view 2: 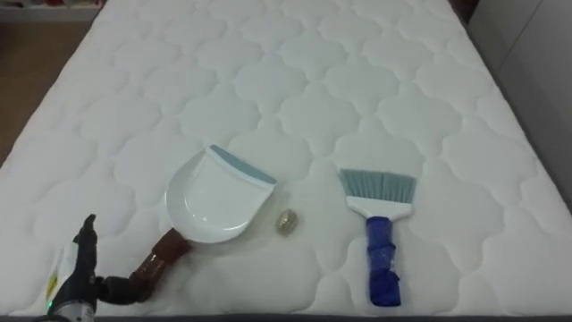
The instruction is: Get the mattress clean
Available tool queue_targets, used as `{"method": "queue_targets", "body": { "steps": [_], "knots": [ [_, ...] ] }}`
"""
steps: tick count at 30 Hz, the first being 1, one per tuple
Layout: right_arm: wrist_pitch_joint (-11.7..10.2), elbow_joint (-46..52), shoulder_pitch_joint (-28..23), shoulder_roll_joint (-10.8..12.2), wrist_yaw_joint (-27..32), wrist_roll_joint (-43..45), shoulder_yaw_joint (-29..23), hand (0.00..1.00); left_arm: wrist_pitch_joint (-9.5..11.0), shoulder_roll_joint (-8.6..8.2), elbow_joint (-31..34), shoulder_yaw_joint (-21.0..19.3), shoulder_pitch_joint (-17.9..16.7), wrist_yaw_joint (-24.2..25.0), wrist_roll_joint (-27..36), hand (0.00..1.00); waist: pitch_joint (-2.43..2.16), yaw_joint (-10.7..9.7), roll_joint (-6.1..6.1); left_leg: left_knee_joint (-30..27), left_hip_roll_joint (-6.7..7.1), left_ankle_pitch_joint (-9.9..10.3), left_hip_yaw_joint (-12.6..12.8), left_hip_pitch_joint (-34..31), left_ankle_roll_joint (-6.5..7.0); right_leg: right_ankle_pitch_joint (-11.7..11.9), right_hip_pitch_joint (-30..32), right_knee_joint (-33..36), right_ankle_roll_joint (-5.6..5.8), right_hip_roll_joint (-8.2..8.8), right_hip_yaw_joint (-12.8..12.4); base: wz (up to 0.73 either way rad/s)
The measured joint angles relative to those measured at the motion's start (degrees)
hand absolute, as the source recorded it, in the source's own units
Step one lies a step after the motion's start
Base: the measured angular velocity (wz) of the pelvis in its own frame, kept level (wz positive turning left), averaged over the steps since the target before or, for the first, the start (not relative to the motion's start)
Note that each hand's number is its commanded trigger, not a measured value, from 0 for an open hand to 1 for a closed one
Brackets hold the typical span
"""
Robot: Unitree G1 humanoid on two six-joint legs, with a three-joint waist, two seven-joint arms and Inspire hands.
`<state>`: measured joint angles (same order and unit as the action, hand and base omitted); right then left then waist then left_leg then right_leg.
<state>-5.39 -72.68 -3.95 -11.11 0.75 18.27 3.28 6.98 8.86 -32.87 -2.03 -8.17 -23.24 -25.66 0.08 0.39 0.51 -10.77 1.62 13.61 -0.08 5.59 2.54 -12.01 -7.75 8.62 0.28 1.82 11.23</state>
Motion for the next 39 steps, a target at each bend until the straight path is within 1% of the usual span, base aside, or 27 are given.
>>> {"method": "queue_targets", "body": {
  "steps": [2,6,8,10,12,14,17,19,21,22,23,24,25,26,27,28,29,30,31,32,33,34,35,36,37,39],
  "knots": [
    [0.0,0.4,0.0,0.0,-0.2,0.0,0.0,0.0,0.6,0.15,0.0,0.0,1.0,-0.4,-0.3,0.0,0.01,-0.1,0.04,0.1,0.02,0.0,0.3,0.0,0.0,0.0,0.1,0.0,0.0,0.03,-0.1,-0.04],
    [0.1,0.0,0.0,0.0,-0.2,-0.2,0.0,0.0,0.7,0.24,-1.7,0.4,2.3,-1.1,0.0,0.0,0.03,-0.3,0.0,0.1,0.04,0.0,0.7,-0.2,0.0,0.0,0.2,0.0,0.0,0.07,-0.3,-0.05],
    [0.5,-0.1,0.2,0.0,-0.2,-2.0,0.5,0.0,0.6,1.05,-3.9,2.2,3.7,-1.2,0.9,0.0,0.04,-0.7,-0.01,0.1,0.04,0.0,0.7,-1.1,0.0,0.0,1.0,0.0,0.0,0.08,-0.2,0.07],
    [0.7,-0.3,0.7,0.0,-0.1,-3.3,0.8,0.0,0.6,1.09,-4.5,3.1,4.2,-1.3,1.0,0.0,0.01,-1.0,-0.02,-0.1,0.01,0.0,0.7,-2.2,0.0,0.0,2.4,0.1,0.0,0.1,-0.2,0.02],
    [1.0,-0.4,1.4,-0.2,0.0,-4.7,2.0,0.0,0.6,1.18,-4.7,4.3,4.5,-1.4,1.2,0.0,0.01,-1.3,-0.07,-0.1,-0.01,0.0,0.5,-3.5,0.01,0.0,3.8,0.2,-0.01,0.09,-0.2,-0.03],
    [1.1,-1.2,1.9,-0.3,0.5,-6.6,2.2,0.0,0.6,1.17,-6.8,5.3,5.3,-1.3,1.3,0.0,0.1,-1.6,-0.17,-0.1,-0.22,-0.1,-0.6,-4.1,0.03,0.0,5.1,1.4,-0.03,-0.06,-0.1,-0.05],
    [1.1,-1.5,1.8,-0.3,1.2,-6.8,2.2,0.0,0.6,1.17,-8.2,5.5,5.9,-1.3,1.4,0.0,0.09,-2.0,-0.15,-0.1,-0.46,-0.1,-0.6,-4.5,-0.01,0.0,5.7,2.0,-0.03,-0.2,-0.2,-0.01],
    [1.1,-1.7,2.1,-0.3,1.8,-7.0,2.3,0.0,0.6,1.19,-10.3,5.8,7.6,-1.3,1.4,0.0,0.14,-2.6,-0.19,-0.1,-0.51,-0.1,-0.6,-4.9,-0.03,0.0,6.0,2.0,-0.03,-0.24,-0.3,0.04],
    [1.1,-1.7,2.4,-0.3,1.8,-7.0,2.3,0.0,0.6,1.21,-11.9,6.3,8.8,-1.3,1.4,0.0,0.15,-2.5,-0.22,0.0,-0.7,-0.1,-0.8,-4.9,-0.06,0.0,6.8,3.0,-0.06,-0.38,-0.4,-0.11],
    [1.1,-1.7,2.7,-0.3,1.9,-7.3,2.3,0.0,0.6,1.21,-12.4,6.6,9.2,-1.3,1.4,0.0,0.39,-2.5,-0.46,0.0,-1.03,-0.2,-2.3,-4.6,-0.05,-0.2,8.5,5.6,-0.27,-0.52,-0.1,-0.41],
    [1.0,-1.7,2.8,-0.2,2.2,-7.7,2.3,0.0,0.7,1.31,-13.1,6.7,9.8,-1.2,1.8,0.0,0.7,-1.8,-0.59,0.0,-1.39,-0.3,-5.9,-4.5,-0.02,-1.1,11.3,7.2,-1.11,-1.23,-0.8,-0.54],
    [1.0,-1.6,3.2,0.0,2.3,-7.8,2.4,0.0,0.7,1.52,-13.6,6.6,10.2,-1.1,2.2,0.0,0.77,-1.3,-0.44,-0.1,-1.36,-0.2,-7.1,-4.8,-0.04,-0.2,12.7,5.0,-1.82,-1.76,-2.0,-0.54],
    [0.8,-1.2,4.2,-0.1,2.6,-8.1,3.0,0.0,0.5,1.69,-15.0,6.2,10.7,-0.7,3.0,0.0,0.28,-2.1,-0.4,-0.9,-1.63,0.1,-7.6,-6.4,-0.92,2.9,13.2,2.6,-2.4,-1.77,-1.5,-0.07],
    [0.6,-0.9,4.6,-0.2,3.7,-8.2,3.9,0.0,0.5,1.66,-15.9,6.1,11.8,0.2,3.0,0.0,0.52,-3.8,-0.57,-1.9,-1.83,0.1,-5.5,-8.2,-2.41,3.8,13.0,1.9,-2.88,-1.74,-0.8,0.21],
    [0.6,-1.0,4.6,-0.2,4.0,-8.2,4.2,0.0,0.6,1.51,-16.3,6.2,12.4,0.5,3.1,0.0,0.55,-4.1,-0.48,-2.1,-1.96,0.2,-3.5,-8.6,-2.68,3.8,12.9,1.9,-2.88,-1.68,-1.7,0.59],
    [1.1,-1.3,4.6,-0.1,4.1,-8.2,4.3,0.0,0.8,1.28,-16.5,6.3,13.7,0.9,3.5,0.0,0.84,-4.9,-0.01,-1.0,-2.12,-0.2,-0.4,-10.3,-2.68,3.8,12.9,1.8,-2.87,-1.57,-5.6,0.72],
    [1.3,-1.5,4.3,0.2,4.1,-8.1,4.3,0.0,1.2,1.29,-16.7,7.0,15.1,1.1,3.4,0.0,1.16,-5.1,0.42,1.0,-2.08,-2.9,1.9,-13.4,-1.17,3.6,13.2,1.8,-2.52,-1.09,-8.7,0.72],
    [1.4,-2.0,4.3,0.5,4.0,-8.0,4.3,0.0,1.6,1.35,-16.7,7.1,15.6,1.0,3.5,0.0,0.83,-4.7,1.1,0.6,-2.07,-4.6,3.5,-13.8,-1.23,3.3,13.8,2.2,-2.05,-0.72,-9.2,0.38],
    [1.3,-2.9,4.6,0.4,3.6,-8.2,4.3,0.0,1.9,1.54,-16.8,7.4,15.6,0.7,3.6,0.0,0.67,-4.0,1.31,0.5,-2.04,-5.4,5.6,-13.6,-0.92,3.4,14.8,2.7,-1.36,-0.64,-8.6,-0.12],
    [1.2,-3.0,4.9,0.0,3.6,-9.0,4.3,0.0,1.9,1.72,-18.1,8.1,15.5,0.6,3.6,0.0,0.69,-3.0,1.31,0.5,-1.93,-5.4,5.6,-13.1,-0.91,3.3,14.9,2.6,-1.14,-0.44,-7.0,-0.29],
    [1.2,-2.9,5.1,-0.1,3.6,-9.3,4.3,0.0,1.8,1.78,-19.0,8.4,15.4,0.6,3.6,0.0,0.69,-2.6,1.2,0.4,-1.83,-5.4,5.4,-13.0,-0.91,3.5,14.6,2.1,-1.09,-0.33,-6.0,-0.38],
    [1.1,-2.8,5.9,-0.3,3.7,-9.4,4.3,0.0,1.7,1.91,-20.4,8.4,15.4,0.6,3.7,0.0,0.79,-2.0,1.04,0.4,-1.7,-5.4,4.6,-13.1,-0.92,3.9,14.4,1.7,-1.22,-0.22,-4.2,-0.3],
    [1.2,-2.8,6.5,-0.3,3.8,-9.4,4.5,0.0,1.7,1.95,-21.0,8.4,15.4,0.6,3.7,0.0,0.84,-2.0,0.75,0.4,-1.65,-5.4,4.3,-13.3,-0.94,4.1,14.1,1.5,-1.3,-0.14,-3.4,-0.12],
    [1.2,-2.9,7.1,-0.2,4.0,-9.5,4.7,0.0,1.5,1.88,-21.5,8.4,15.4,0.9,3.9,0.0,0.99,-2.4,0.18,0.3,-1.46,-5.3,4.5,-13.7,-0.95,4.1,13.8,0.8,-1.34,-0.01,-2.3,0.19],
    [1.3,-2.9,7.3,-0.2,4.0,-9.6,4.8,0.0,1.7,1.69,-21.8,8.5,15.5,1.3,4.2,0.0,0.95,-3.1,-0.42,0.4,-1.46,-5.4,4.7,-14.0,-0.94,4.1,13.9,0.8,-1.34,-0.02,-1.9,0.28],
    [1.4,-3.0,7.2,0.0,3.6,-10.6,5.0,0.0,1.8,1.59,-23.2,8.3,15.9,1.3,4.2,0.0,0.85,-2.9,-0.76,0.4,-1.65,-5.4,4.8,-13.9,-0.94,4.1,13.9,1.0,-1.32,-0.19,-1.8,0.09]
  ]
}}
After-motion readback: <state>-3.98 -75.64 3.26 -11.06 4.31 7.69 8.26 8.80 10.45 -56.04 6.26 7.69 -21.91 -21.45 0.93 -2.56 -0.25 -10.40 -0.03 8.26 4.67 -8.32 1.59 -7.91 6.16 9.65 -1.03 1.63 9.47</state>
